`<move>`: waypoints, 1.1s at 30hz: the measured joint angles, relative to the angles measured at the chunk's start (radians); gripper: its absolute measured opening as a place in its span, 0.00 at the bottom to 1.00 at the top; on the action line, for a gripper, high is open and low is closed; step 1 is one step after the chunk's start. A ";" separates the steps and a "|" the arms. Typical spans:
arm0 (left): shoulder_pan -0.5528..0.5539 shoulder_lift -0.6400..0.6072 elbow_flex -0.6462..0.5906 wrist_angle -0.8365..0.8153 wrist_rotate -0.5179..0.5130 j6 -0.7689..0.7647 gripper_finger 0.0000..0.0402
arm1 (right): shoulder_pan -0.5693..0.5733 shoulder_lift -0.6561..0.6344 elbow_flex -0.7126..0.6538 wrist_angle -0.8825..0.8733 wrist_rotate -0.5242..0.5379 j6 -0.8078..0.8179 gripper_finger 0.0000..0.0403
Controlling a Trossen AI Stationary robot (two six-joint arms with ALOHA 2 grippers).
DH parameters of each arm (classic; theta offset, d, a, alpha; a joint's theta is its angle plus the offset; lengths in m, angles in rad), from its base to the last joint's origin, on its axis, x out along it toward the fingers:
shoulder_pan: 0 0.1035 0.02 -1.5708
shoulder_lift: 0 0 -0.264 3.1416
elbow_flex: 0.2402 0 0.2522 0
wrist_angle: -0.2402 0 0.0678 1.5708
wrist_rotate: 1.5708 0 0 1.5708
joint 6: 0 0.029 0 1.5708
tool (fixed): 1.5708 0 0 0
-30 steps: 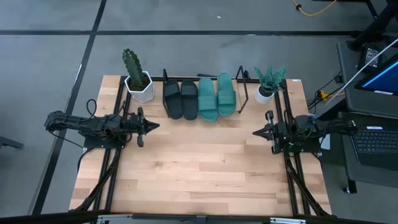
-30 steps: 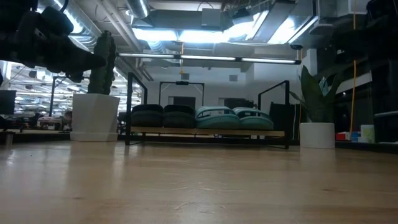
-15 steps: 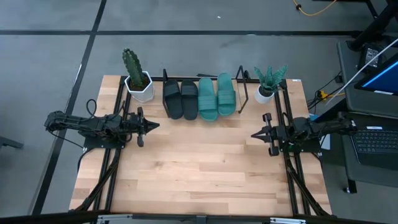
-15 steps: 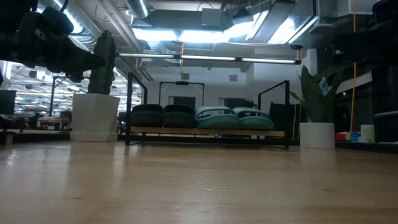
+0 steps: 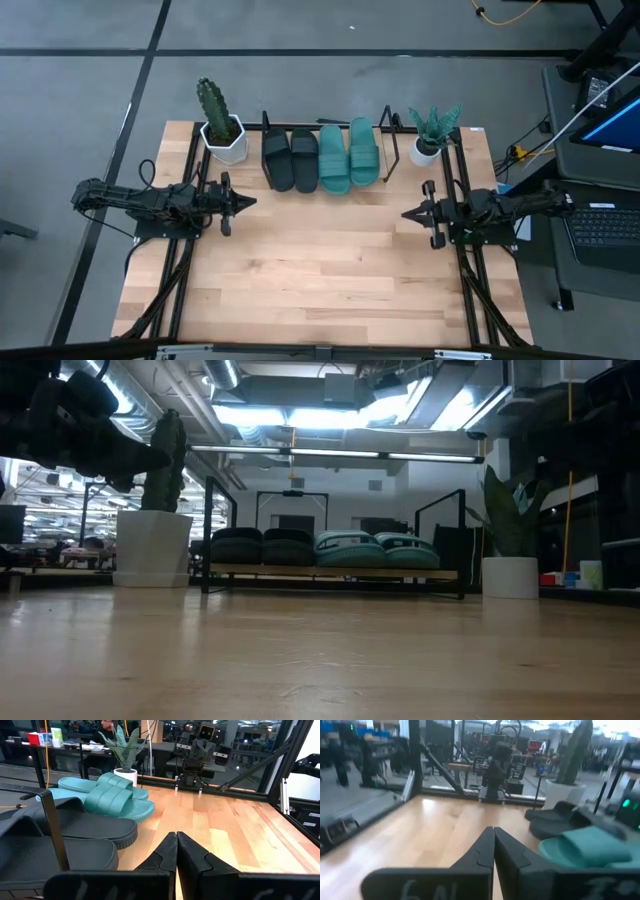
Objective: Pick and place slides into the shelf
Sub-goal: Return to Home Position
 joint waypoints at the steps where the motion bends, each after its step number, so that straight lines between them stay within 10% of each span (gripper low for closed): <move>1: 0.000 0.000 0.000 0.000 0.000 0.000 0.00 | 0.000 0.000 0.000 0.000 0.000 0.037 0.03; 33: 0.000 0.000 0.000 0.000 0.000 0.000 0.00 | -0.051 -0.019 0.000 -0.004 -0.007 -0.053 0.03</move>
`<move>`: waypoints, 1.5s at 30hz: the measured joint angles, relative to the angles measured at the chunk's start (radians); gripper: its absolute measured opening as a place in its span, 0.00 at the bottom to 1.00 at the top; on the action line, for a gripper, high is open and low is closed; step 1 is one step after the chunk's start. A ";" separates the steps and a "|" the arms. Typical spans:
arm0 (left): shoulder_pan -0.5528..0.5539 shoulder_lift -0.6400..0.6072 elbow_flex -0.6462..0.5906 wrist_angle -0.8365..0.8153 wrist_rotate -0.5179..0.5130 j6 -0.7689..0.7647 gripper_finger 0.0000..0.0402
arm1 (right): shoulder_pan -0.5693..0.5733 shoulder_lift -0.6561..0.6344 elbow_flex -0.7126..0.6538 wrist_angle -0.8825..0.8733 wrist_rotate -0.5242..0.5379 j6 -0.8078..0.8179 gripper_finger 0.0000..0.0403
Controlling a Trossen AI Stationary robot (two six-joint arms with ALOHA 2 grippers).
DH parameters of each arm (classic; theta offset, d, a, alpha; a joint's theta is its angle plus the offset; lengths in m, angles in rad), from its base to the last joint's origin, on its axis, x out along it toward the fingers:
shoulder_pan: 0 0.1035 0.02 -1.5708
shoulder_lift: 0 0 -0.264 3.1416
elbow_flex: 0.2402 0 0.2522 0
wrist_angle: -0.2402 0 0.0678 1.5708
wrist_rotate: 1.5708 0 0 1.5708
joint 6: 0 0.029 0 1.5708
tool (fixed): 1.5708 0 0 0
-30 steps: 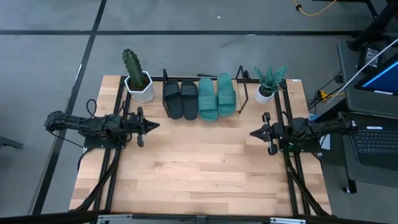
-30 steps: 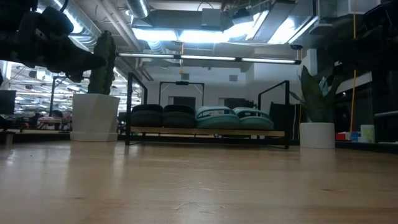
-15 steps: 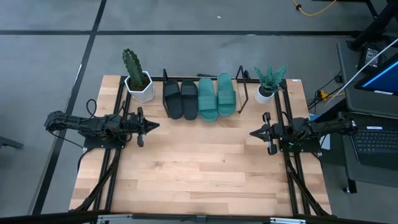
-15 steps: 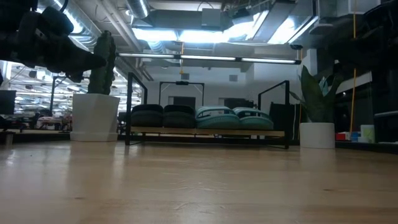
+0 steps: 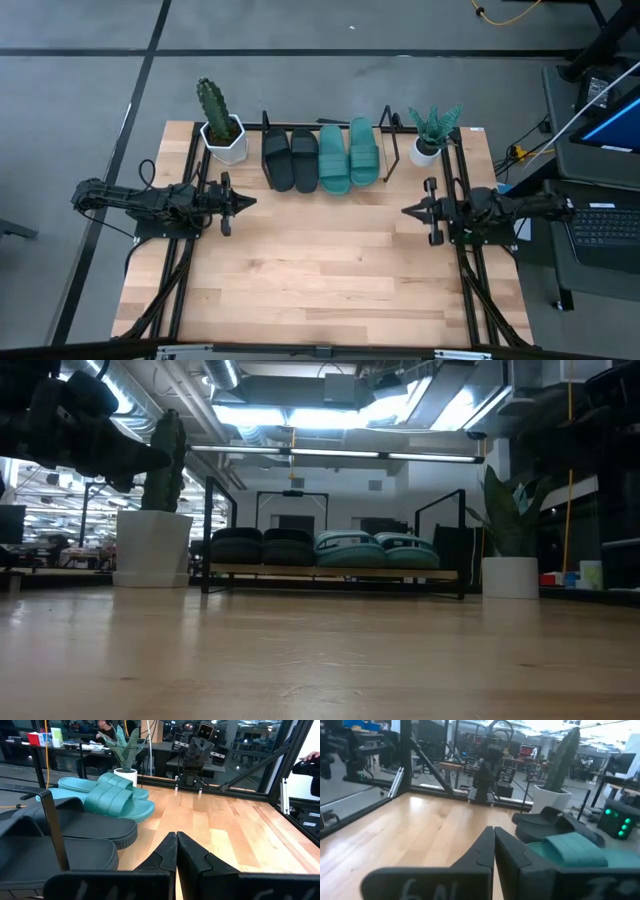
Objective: Pick and place slides into the shelf
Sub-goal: Return to Home Position
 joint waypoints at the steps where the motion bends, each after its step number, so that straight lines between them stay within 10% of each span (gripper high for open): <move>1: 0.000 0.000 0.000 0.000 0.000 0.000 0.00 | -0.010 0.000 0.000 0.000 -0.008 0.011 0.03; 45: 0.000 0.000 0.000 0.000 0.000 0.000 0.00 | -0.161 0.001 0.000 -0.010 -0.066 0.136 0.04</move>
